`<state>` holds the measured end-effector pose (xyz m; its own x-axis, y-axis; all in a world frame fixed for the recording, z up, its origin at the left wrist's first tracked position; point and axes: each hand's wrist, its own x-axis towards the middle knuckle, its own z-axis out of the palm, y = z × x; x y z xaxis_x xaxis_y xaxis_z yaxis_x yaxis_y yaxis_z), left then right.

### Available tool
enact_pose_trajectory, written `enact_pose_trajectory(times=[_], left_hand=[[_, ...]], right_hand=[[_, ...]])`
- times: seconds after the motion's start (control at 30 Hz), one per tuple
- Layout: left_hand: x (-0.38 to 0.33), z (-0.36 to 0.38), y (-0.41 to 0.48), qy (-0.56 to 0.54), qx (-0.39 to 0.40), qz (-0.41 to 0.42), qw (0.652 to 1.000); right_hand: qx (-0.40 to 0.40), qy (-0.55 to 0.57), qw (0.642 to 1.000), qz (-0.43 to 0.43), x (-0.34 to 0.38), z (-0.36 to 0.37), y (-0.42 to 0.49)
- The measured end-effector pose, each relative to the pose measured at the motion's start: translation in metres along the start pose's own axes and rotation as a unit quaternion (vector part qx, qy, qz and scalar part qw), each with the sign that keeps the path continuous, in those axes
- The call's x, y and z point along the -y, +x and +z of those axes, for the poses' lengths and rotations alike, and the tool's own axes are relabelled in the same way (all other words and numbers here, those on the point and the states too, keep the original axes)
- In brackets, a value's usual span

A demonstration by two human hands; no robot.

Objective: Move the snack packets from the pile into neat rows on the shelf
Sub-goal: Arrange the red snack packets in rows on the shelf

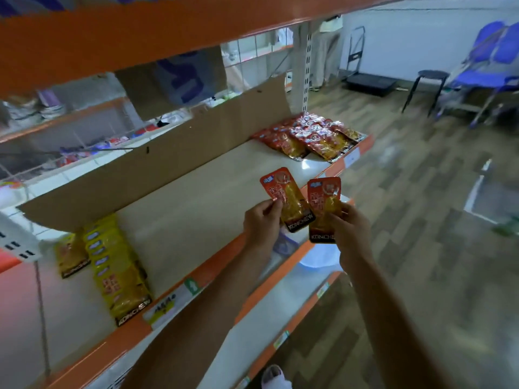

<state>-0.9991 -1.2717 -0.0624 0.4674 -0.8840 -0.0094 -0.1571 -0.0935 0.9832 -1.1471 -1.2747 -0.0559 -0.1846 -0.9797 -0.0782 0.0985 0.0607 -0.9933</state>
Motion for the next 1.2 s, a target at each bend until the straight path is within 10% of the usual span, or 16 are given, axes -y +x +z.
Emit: enact_pose_trajectory(times=[1.2], left_hand=[[-0.007,0.152,0.215,0.118,-0.182,-0.103,0.971]], right_hand=[[0.163,-0.175,0.968,-0.070,0.015,0.040,0.327]])
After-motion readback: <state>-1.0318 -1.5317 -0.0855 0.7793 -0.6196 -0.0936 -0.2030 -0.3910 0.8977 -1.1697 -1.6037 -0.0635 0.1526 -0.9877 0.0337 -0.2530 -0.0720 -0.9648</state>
